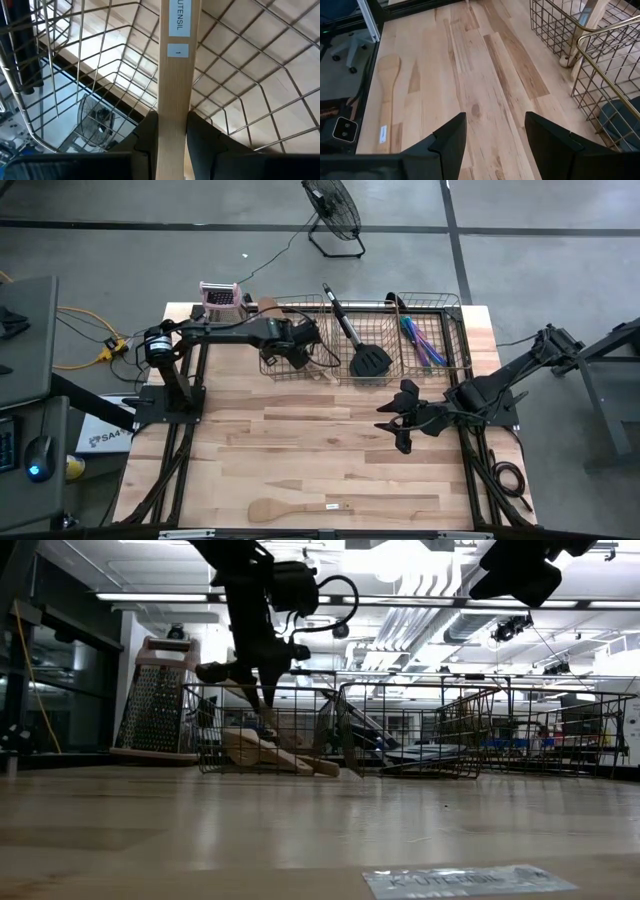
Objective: Pick & Place Kitchen Items
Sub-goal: Put the wooden serving spoon into the left mesh basket, then put the wooden turner spatula into the left mesh basket
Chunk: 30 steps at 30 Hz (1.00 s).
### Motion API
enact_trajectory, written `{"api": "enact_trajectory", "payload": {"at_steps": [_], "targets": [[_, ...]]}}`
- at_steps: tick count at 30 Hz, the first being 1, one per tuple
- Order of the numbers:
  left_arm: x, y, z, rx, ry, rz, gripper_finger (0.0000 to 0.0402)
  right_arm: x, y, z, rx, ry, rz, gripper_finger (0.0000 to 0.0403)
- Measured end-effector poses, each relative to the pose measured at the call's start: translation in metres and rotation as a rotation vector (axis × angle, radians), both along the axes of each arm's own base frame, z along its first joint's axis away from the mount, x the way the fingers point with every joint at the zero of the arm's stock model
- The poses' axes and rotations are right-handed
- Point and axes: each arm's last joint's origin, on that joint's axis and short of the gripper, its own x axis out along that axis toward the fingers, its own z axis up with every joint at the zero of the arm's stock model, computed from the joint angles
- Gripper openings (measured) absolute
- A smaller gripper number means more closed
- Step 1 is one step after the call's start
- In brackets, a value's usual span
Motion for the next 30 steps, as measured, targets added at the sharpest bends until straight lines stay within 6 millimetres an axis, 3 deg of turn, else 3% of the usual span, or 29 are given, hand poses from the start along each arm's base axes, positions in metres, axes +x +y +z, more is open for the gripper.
{"api": "enact_trajectory", "payload": {"at_steps": [10, 15, 18, 30], "targets": [[0.001, 0.004, 0.000, -0.021, -0.030, -0.007, 0.0074, 0.000, 0.000, 0.000, 0.001, 0.000, -0.001, 0.0195], [0.000, 0.012, 0.001, -0.030, -0.055, 0.009, 0.0137, 0.000, 0.000, 0.000, 0.001, 0.000, 0.000, 0.0195], [0.000, 0.014, 0.001, -0.029, -0.059, 0.016, 0.0153, 0.000, 0.000, 0.000, 0.001, 0.000, 0.000, 0.0195], [0.000, 0.012, 0.002, 0.045, -0.057, 0.070, 0.0160, 0.000, 0.000, 0.000, -0.002, 0.001, 0.002, 0.0195]]}}
